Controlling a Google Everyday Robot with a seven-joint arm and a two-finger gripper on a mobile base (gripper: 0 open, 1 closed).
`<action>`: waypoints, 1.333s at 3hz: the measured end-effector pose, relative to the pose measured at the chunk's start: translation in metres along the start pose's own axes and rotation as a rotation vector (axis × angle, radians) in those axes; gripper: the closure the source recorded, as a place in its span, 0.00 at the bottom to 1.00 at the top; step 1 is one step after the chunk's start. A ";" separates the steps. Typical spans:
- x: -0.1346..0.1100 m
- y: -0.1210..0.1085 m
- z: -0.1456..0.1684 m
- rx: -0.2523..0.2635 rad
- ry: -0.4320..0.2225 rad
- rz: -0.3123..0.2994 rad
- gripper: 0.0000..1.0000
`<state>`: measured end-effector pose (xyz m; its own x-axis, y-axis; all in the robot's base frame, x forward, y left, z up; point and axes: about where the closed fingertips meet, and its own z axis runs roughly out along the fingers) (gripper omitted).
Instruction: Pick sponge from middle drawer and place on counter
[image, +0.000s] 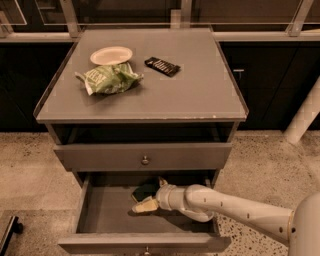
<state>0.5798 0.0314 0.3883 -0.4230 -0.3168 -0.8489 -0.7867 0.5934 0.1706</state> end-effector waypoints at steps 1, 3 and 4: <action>0.001 0.006 0.018 -0.012 0.008 -0.012 0.00; 0.012 0.011 0.034 0.006 0.039 -0.042 0.16; 0.013 0.011 0.034 0.007 0.039 -0.042 0.38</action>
Offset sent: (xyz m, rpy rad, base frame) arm 0.0052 0.0337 -0.0276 -0.0454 -0.0016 0.0373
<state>0.5813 0.0595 0.3623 -0.4071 -0.3701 -0.8350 -0.8009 0.5842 0.1315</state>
